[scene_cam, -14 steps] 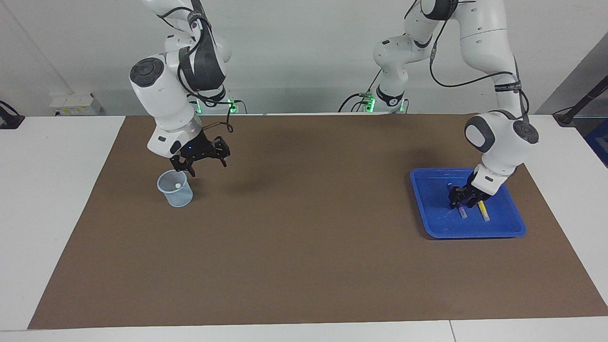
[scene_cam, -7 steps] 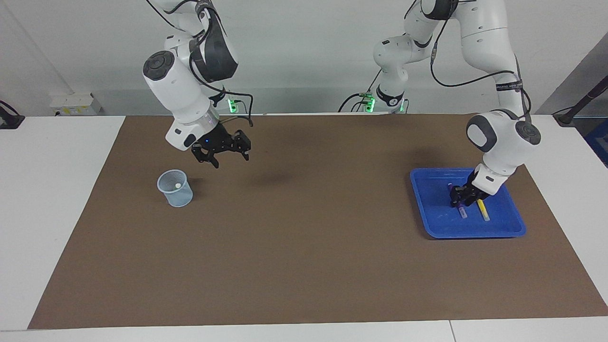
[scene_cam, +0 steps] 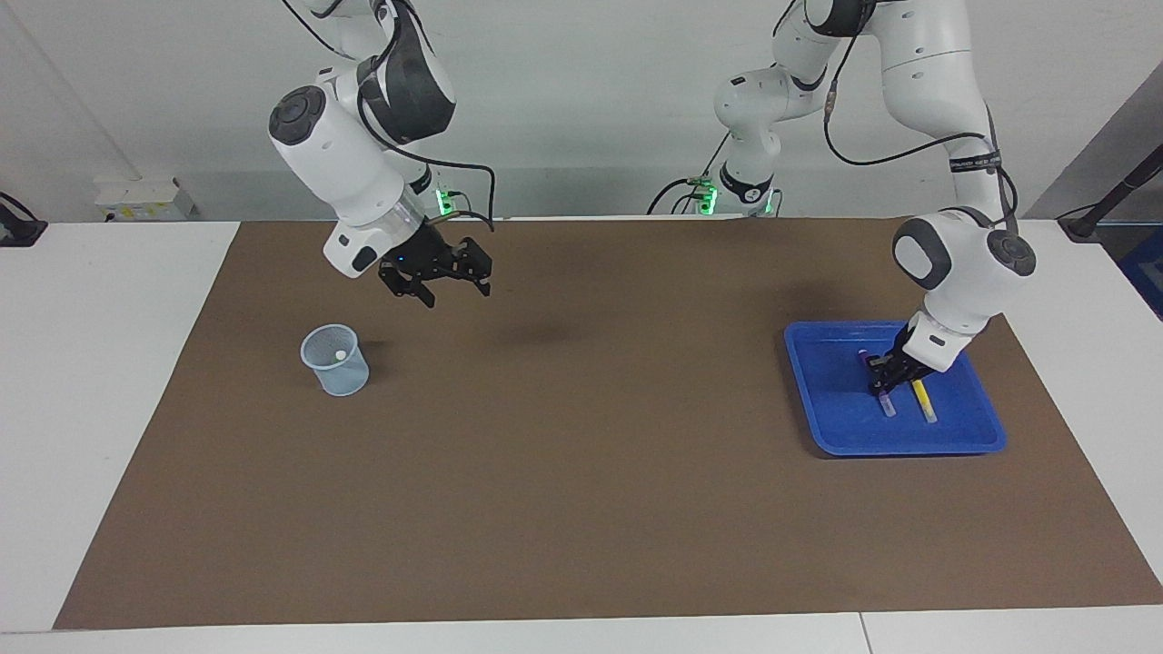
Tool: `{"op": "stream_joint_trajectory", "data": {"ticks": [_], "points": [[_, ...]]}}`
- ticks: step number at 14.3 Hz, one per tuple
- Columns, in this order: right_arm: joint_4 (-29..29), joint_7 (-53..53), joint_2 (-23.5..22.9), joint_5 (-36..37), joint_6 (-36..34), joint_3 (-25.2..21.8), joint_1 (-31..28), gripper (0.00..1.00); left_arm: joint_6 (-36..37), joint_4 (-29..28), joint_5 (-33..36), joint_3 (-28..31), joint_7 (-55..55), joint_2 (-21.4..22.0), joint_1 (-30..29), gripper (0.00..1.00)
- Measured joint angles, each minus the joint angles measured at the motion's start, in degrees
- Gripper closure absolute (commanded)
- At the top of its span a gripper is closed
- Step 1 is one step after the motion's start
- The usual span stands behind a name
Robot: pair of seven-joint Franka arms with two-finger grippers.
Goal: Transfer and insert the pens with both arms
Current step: 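Grasp the purple pen with the left gripper while the right gripper returns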
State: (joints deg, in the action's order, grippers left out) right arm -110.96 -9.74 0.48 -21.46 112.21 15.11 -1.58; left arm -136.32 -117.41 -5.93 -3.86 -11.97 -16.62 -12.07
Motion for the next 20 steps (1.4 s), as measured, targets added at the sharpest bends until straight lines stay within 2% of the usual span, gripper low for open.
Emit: {"op": "stream_joint_trajectory", "data": {"ticks": [5,12,17,20], "points": [[0.0,-1.1,0.0,-2.6,0.0,0.1,0.3,0.0,1.4,0.6,0.0,-0.2,1.1,0.0,0.0,1.0],[0.2,-6.2,0.0,-4.0,0.0,0.1,0.8,0.0,15.2,10.1,0.0,-0.5,6.2,0.0,0.5,1.0],[0.4,-10.3,0.0,-7.3,0.0,0.1,1.1,0.0,27.5,18.0,-1.2,-1.8,17.7,1.8,1.2,1.0],[0.4,-11.2,0.0,-7.6,0.0,0.1,1.1,0.0,29.9,20.1,-5.6,-2.9,29.0,4.4,2.2,1.0]]}}
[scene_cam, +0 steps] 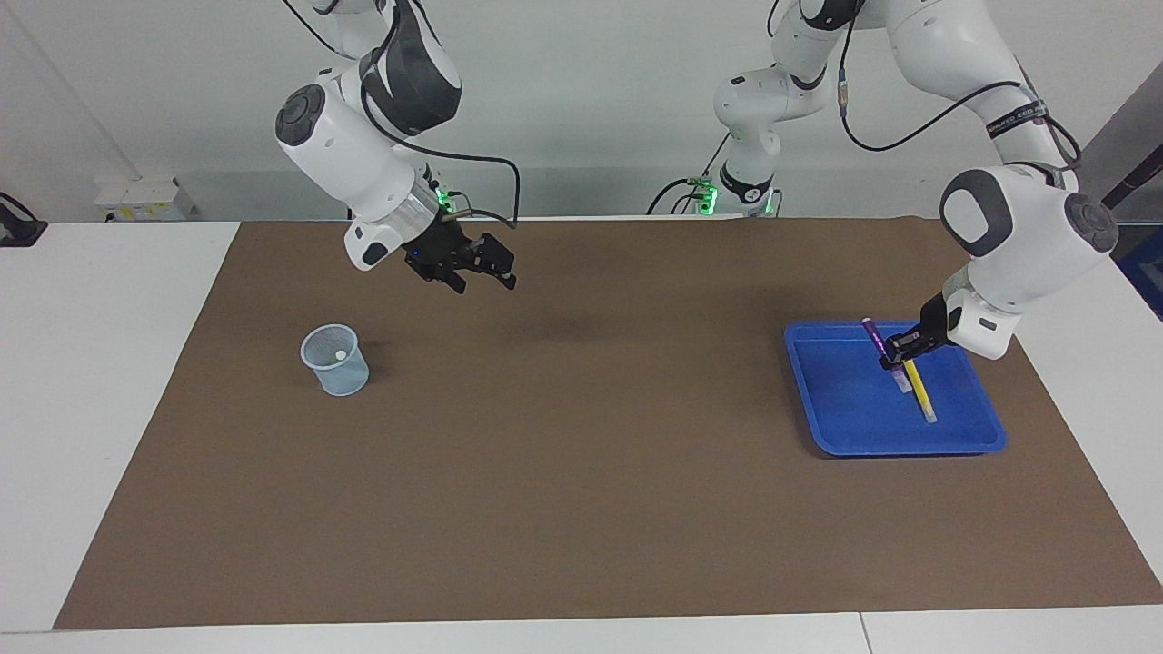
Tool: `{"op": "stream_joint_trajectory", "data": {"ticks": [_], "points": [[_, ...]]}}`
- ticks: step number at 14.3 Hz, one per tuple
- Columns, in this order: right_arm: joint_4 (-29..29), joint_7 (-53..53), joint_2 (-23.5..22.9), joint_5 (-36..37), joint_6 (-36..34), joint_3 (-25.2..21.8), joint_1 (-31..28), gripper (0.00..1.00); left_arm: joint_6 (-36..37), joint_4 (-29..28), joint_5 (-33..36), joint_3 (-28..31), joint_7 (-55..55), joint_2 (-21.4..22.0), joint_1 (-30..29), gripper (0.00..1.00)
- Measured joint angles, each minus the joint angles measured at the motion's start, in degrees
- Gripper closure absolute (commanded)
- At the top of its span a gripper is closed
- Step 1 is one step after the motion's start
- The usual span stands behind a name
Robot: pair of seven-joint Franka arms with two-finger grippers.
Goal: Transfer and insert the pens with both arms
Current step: 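Grasp the purple pen with the left gripper while the right gripper returns, then lift the purple pen with the left gripper toward the right gripper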
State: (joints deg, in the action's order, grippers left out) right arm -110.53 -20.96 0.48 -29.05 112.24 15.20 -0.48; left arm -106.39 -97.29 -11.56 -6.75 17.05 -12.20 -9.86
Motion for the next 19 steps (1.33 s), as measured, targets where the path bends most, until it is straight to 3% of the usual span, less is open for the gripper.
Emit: {"op": "stream_joint_trajectory", "data": {"ticks": [8,11,15,19], "points": [[0.1,-5.0,0.0,-8.0,3.4,0.0,0.9,0.0,0.6,0.1,-14.3,-0.1,33.8,4.5,1.9,1.0],[0.0,-8.1,-0.2,-10.7,9.8,0.0,2.8,0.0,0.6,0.0,-18.7,-0.2,44.3,6.0,2.4,1.0],[0.0,-17.8,-0.9,-11.2,21.0,0.2,9.9,0.0,0.2,-1.4,-21.1,-0.2,57.1,9.6,4.3,1.0],[0.0,-20.1,-1.3,-14.2,27.0,0.2,13.5,0.0,-5.7,-7.1,-21.2,-0.2,67.3,13.8,9.5,1.0]]}}
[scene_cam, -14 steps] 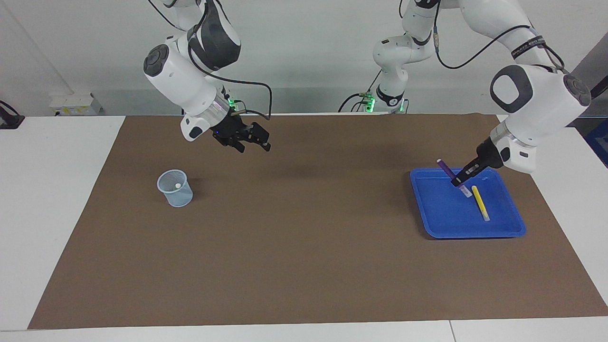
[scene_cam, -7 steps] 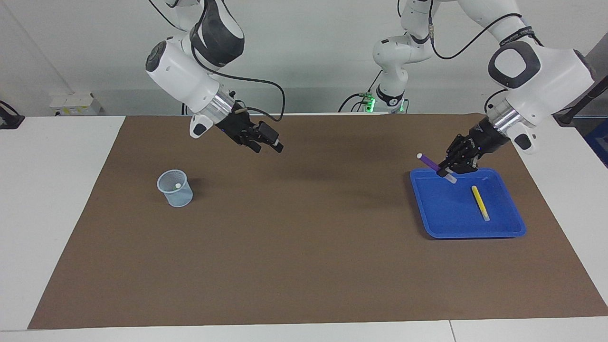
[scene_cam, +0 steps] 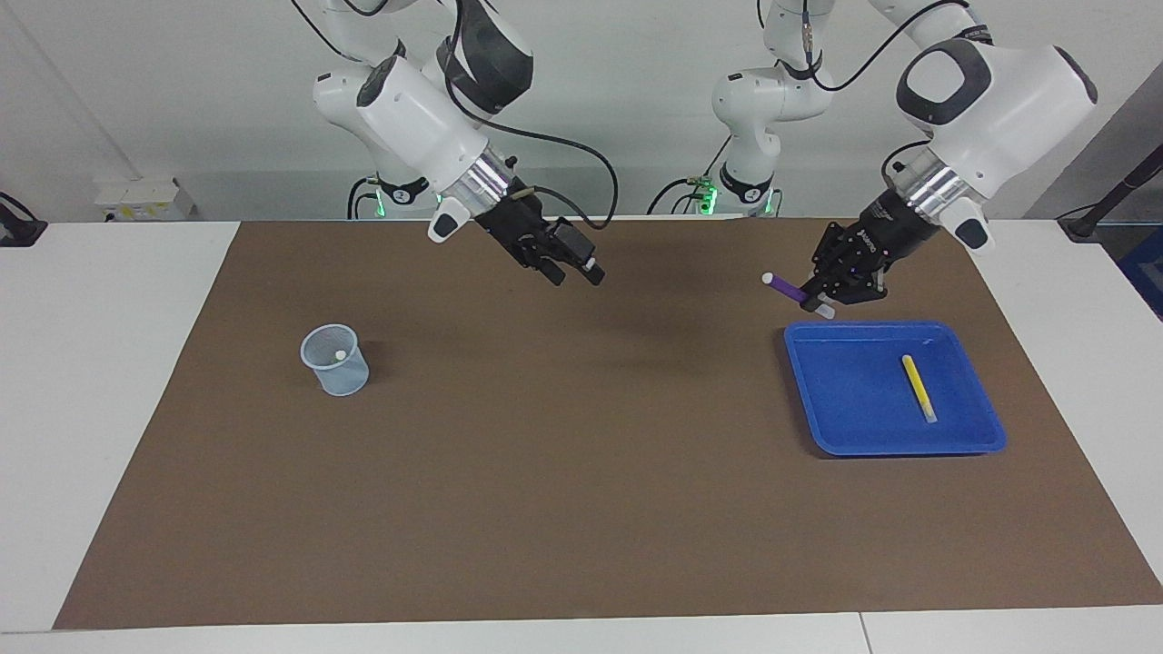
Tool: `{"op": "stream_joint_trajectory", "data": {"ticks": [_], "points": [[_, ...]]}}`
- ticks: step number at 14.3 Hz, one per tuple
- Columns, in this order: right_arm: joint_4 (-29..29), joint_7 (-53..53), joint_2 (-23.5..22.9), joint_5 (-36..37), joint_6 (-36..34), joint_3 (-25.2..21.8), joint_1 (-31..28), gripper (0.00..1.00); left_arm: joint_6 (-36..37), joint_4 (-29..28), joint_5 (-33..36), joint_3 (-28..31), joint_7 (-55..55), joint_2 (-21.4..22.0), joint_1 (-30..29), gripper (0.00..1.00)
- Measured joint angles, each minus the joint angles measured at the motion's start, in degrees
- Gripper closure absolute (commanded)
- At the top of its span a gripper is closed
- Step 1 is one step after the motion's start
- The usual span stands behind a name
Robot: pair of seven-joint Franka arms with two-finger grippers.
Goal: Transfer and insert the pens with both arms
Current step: 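Lift the purple pen with the left gripper toward the right gripper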
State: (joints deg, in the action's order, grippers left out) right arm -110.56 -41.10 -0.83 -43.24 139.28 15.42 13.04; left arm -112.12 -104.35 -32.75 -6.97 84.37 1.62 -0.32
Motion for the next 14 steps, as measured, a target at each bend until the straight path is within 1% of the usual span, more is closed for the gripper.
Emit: {"op": "stream_joint_trajectory", "data": {"ticks": [3,5,8,11,14], "points": [[1.1,-3.9,-0.5,-0.2,2.6,0.0,0.9,0.0,-5.1,-4.6,0.0,0.0,7.2,2.4,2.6,1.0],[2.0,-4.6,-0.9,-0.2,3.3,0.0,1.5,0.0,-7.7,-6.4,-0.1,0.0,11.9,3.5,3.7,1.0],[2.4,-6.9,-1.6,-0.3,7.3,0.0,5.3,0.0,-11.8,-9.1,-0.1,0.0,18.2,5.1,6.2,1.0],[2.5,-8.3,-2.7,-0.3,11.3,0.0,8.3,0.0,-13.5,-11.3,-0.1,0.0,21.5,6.6,7.9,1.0],[3.8,-8.4,-5.2,-0.3,15.8,0.0,10.6,0.0,-13.9,-12.6,-0.1,0.0,22.0,7.9,8.7,1.0]]}}
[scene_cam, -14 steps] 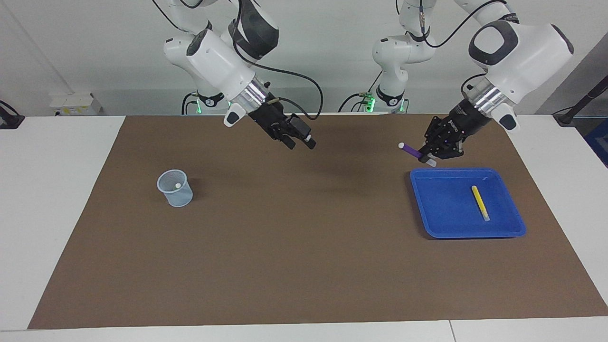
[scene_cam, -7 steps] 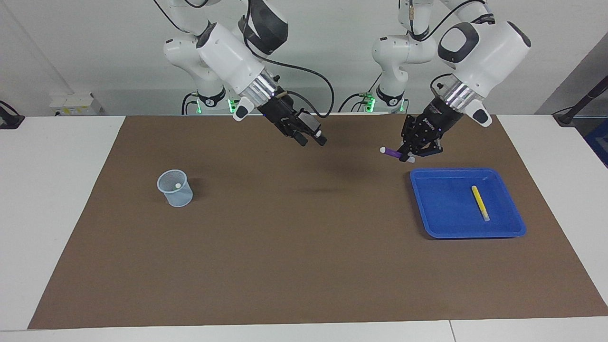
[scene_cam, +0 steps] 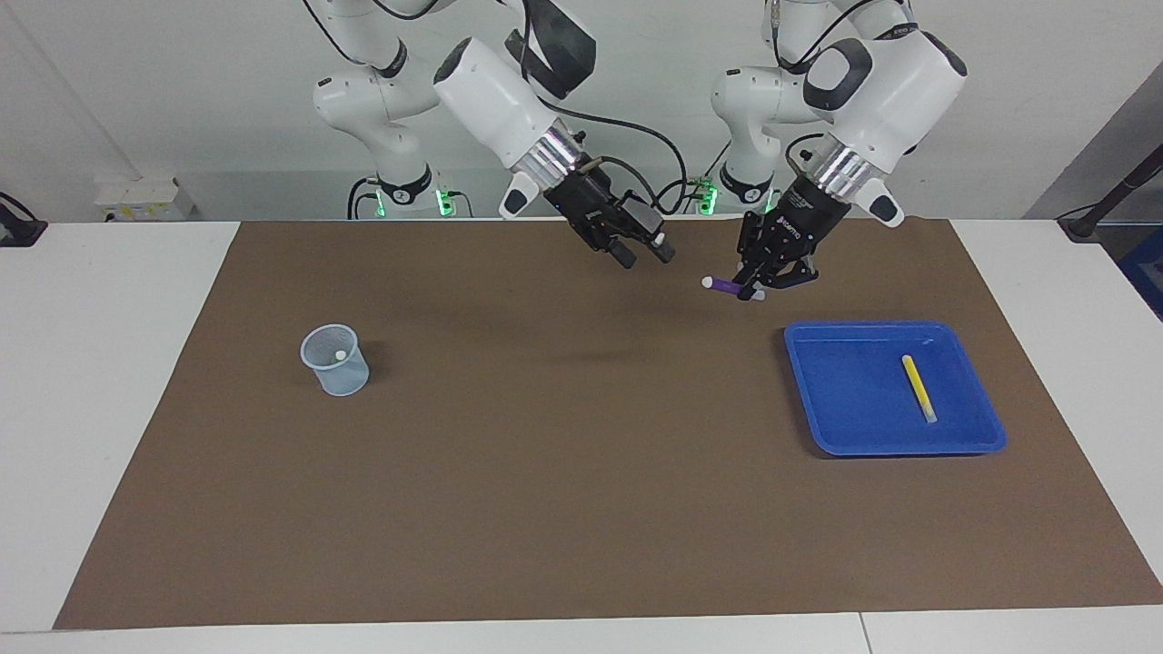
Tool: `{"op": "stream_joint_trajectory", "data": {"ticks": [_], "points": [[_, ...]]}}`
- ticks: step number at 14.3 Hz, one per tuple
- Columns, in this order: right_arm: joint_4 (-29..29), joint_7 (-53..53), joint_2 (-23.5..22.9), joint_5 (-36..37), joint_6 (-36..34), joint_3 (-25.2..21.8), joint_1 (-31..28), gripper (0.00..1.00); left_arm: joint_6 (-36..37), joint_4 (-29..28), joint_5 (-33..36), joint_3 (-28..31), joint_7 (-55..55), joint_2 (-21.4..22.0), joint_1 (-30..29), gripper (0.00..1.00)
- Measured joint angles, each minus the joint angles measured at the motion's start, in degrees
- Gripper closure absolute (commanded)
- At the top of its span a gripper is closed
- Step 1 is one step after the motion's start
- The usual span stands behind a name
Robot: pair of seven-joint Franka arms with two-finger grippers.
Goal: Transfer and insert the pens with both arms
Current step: 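Lift the purple pen with the left gripper toward the right gripper, then grasp the purple pen with the right gripper and open the left gripper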
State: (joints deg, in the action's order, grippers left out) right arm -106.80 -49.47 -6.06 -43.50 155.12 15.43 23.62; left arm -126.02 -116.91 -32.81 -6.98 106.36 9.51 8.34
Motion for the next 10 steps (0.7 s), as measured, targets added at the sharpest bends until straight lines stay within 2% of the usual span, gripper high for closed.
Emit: {"op": "stream_joint_trajectory", "data": {"ticks": [5,9,10], "points": [[5.2,-4.5,-3.6,0.0,1.5,0.0,1.5,0.0,0.0,-0.7,0.0,0.0,-0.4,0.5,1.6,1.0],[6.1,-4.7,-4.9,0.0,2.7,0.0,3.3,0.0,0.0,-1.1,0.0,0.0,-1.4,1.1,2.5,1.0],[6.1,-4.7,-5.3,0.0,4.2,0.0,4.2,0.06,0.0,-1.3,0.0,0.0,-1.5,1.2,2.5,1.0]]}}
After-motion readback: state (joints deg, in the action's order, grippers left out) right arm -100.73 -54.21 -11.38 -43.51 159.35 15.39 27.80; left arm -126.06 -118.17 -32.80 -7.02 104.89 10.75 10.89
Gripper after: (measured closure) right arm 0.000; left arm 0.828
